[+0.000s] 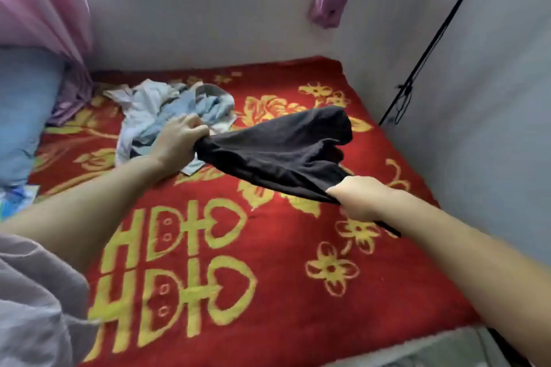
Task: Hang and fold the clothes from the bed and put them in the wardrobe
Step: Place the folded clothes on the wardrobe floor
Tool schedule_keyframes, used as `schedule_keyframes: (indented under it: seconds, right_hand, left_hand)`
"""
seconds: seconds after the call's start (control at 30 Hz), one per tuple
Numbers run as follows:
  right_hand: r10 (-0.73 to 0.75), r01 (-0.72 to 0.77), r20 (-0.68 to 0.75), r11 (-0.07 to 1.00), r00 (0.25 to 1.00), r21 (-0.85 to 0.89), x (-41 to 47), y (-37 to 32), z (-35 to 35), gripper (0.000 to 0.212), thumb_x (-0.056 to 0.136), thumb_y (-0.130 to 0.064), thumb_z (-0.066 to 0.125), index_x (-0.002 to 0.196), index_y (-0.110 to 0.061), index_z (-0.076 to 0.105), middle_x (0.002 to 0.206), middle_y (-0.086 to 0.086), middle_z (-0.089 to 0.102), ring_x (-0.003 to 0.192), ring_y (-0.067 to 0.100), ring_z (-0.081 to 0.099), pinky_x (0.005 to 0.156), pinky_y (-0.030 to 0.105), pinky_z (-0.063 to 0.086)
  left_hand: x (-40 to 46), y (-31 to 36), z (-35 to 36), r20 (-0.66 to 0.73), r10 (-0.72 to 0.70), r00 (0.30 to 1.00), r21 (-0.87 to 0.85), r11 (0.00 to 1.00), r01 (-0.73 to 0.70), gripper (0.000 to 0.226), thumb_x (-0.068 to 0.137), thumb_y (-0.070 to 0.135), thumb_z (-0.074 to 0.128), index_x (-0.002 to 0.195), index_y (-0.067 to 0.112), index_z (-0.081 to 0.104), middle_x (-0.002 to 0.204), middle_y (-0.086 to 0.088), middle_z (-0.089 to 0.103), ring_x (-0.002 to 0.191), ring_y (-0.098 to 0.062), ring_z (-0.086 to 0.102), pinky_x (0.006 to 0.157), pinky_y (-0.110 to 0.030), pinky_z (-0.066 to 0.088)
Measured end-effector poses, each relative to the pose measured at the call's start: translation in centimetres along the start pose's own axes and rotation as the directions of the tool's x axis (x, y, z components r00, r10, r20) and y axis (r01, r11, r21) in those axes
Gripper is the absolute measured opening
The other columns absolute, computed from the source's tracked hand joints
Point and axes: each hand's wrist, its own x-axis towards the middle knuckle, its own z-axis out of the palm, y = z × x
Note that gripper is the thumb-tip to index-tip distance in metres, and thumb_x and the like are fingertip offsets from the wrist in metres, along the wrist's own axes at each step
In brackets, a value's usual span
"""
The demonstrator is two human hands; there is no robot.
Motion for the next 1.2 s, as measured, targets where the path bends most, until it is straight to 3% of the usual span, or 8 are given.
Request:
schedule_keyframes:
  seconds: [0.17, 0.3, 0.43, 0.63, 0.77, 0.9, 1.07, 1.2]
  right_hand:
    - [-0.299, 0.137, 0.529, 0.936, 0.794, 0.324, 3.2, -16.6, 19.3, 0.057, 0.094, -0.030, 0.052, 0.147, -0.017, 0.034, 0.144, 0.012, 0.046, 0.129, 0.030, 0.047, 0.098, 0.035, 0.042]
    - [-0.302, -0.023, 0.580, 0.874, 0.757, 0.485, 3.8, -20.2, 27.9, 0.048, 0.095, -0.021, 0.048, 0.142, -0.014, 0.043, 0.143, 0.010, 0.049, 0.128, 0.026, 0.049, 0.104, 0.034, 0.040]
    - [0.011, -0.322, 0.467, 0.740, 0.884, 0.591, 5.4, -17.4, 32.0, 0.038, 0.090, -0.009, 0.043, 0.122, -0.017, 0.062, 0.126, 0.008, 0.063, 0.117, 0.026, 0.057, 0.096, 0.033, 0.045]
    - [0.389, -0.393, 0.236, 0.394, 0.890, 0.831, 12.9, -12.9, 34.2, 0.036, 0.089, 0.000, 0.049, 0.123, -0.005, 0.060, 0.119, 0.015, 0.064, 0.112, 0.028, 0.059, 0.097, 0.031, 0.040]
    - [0.267, -0.415, 0.339, 0.318, 0.902, 0.852, 18.0, -12.4, 35.6, 0.023, 0.090, -0.020, 0.060, 0.112, -0.014, 0.060, 0.110, 0.007, 0.060, 0.095, 0.019, 0.055, 0.082, 0.027, 0.043]
    - [0.303, -0.344, 0.226, 0.426, 0.926, 0.837, 18.9, -11.9, 36.4, 0.005, 0.088, -0.018, 0.060, 0.083, -0.018, 0.058, 0.107, 0.013, 0.058, 0.095, 0.025, 0.056, 0.085, 0.031, 0.045]
    - [0.103, -0.399, 0.390, 0.091, 0.915, 0.913, 19.6, -10.5, 35.3, 0.018, 0.091, -0.019, 0.058, 0.106, -0.018, 0.048, 0.083, 0.000, 0.052, 0.064, 0.011, 0.048, 0.053, 0.021, 0.038]
    - [-0.068, -0.407, 0.417, 0.127, 0.906, 0.905, 20.3, -9.6, 33.8, 0.008, 0.091, -0.012, 0.052, 0.085, -0.016, 0.048, 0.060, -0.001, 0.035, 0.048, 0.010, 0.028, 0.039, 0.019, 0.018]
  left_hand:
    - [-21.0, -3.3, 13.0, 0.444, -0.296, 0.846, 0.141, 0.955, 0.260, 0.032, 0.066, -0.007, 0.070, 0.093, 0.010, 0.073, 0.095, -0.022, 0.060, 0.094, -0.040, 0.057, 0.086, -0.046, 0.040]
    - [-31.6, -1.9, 19.8, 0.693, -0.284, 0.662, 0.163, 0.957, 0.240, 0.046, 0.070, -0.002, 0.068, 0.112, 0.016, 0.068, 0.112, -0.017, 0.061, 0.106, -0.038, 0.056, 0.091, -0.044, 0.040]
    - [-30.6, 3.7, 24.8, 0.646, -0.088, 0.758, -0.027, 0.990, 0.138, 0.049, 0.051, -0.005, 0.079, 0.098, 0.008, 0.072, 0.089, -0.014, 0.065, 0.081, -0.033, 0.065, 0.074, -0.042, 0.053]
    - [-26.5, 12.3, 32.0, 0.611, 0.071, 0.789, -0.283, 0.950, 0.133, 0.041, 0.079, 0.006, 0.055, 0.120, 0.001, 0.060, 0.113, -0.021, 0.060, 0.103, -0.035, 0.059, 0.088, -0.042, 0.048]
    - [-26.7, 15.9, 35.8, 0.718, -0.013, 0.695, -0.194, 0.956, 0.218, 0.053, 0.094, 0.027, 0.048, 0.143, 0.011, 0.037, 0.143, -0.012, 0.039, 0.130, -0.027, 0.039, 0.104, -0.037, 0.031]
    - [-25.6, 18.2, 37.3, 0.706, -0.248, 0.663, -0.045, 0.919, 0.391, 0.048, 0.096, 0.047, 0.041, 0.135, 0.021, 0.043, 0.127, -0.002, 0.045, 0.114, -0.022, 0.046, 0.085, -0.033, 0.038]
    - [-22.2, 19.6, 37.9, 0.695, -0.409, 0.591, 0.021, 0.834, 0.552, 0.045, 0.096, 0.051, 0.040, 0.121, 0.015, 0.048, 0.112, -0.004, 0.047, 0.105, -0.022, 0.048, 0.081, -0.034, 0.042]
    - [-19.3, 20.5, 38.0, 0.622, -0.531, 0.576, -0.140, 0.648, 0.749, 0.057, 0.092, 0.045, 0.052, 0.136, 0.012, 0.035, 0.121, -0.007, 0.044, 0.114, -0.024, 0.045, 0.086, -0.039, 0.045]
